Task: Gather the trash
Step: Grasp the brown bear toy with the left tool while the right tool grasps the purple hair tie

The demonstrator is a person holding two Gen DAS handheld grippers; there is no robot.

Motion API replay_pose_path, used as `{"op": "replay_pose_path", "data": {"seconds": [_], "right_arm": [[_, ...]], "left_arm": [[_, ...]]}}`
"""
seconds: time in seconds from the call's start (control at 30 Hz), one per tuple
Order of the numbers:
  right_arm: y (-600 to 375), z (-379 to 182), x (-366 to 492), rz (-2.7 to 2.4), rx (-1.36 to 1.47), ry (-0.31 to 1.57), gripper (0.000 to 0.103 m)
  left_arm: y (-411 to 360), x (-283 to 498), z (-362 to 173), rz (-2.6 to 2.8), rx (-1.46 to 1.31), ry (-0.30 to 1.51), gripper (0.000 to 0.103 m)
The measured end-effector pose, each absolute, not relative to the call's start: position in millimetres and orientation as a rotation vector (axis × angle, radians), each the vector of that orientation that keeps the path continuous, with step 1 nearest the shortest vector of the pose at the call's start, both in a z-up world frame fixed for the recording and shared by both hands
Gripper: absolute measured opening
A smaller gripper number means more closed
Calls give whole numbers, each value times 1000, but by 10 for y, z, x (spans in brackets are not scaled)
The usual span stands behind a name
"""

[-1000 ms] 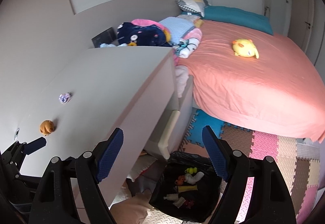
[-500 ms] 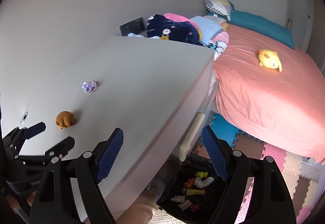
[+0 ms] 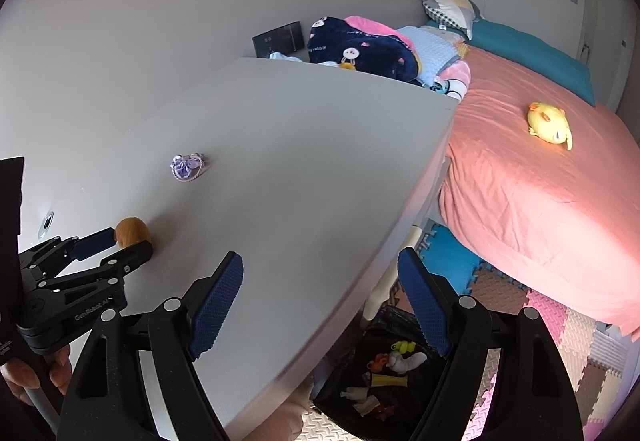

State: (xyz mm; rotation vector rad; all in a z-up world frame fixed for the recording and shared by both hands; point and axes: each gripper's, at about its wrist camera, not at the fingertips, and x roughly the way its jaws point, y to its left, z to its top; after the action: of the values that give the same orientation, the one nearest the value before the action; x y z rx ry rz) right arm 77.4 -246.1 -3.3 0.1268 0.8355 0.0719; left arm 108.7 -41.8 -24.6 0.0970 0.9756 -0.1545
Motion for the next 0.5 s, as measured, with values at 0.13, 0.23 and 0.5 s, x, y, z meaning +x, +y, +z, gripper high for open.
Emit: {"op": "replay_pose_path", "data": {"seconds": [0.13,0.23,0.5], "right_arm": [[-2390,-62,859,80,123,843,80],[-2345,-83,917,88,127,846,80],[-2099,-96,1091,130,108,855,80]], "left_arm": [[-391,1132,-300,-158,112,976,45],[-363,1137,-303,-160,115,965,45],[-192,1190,-193,-139,100,932,45]]}}
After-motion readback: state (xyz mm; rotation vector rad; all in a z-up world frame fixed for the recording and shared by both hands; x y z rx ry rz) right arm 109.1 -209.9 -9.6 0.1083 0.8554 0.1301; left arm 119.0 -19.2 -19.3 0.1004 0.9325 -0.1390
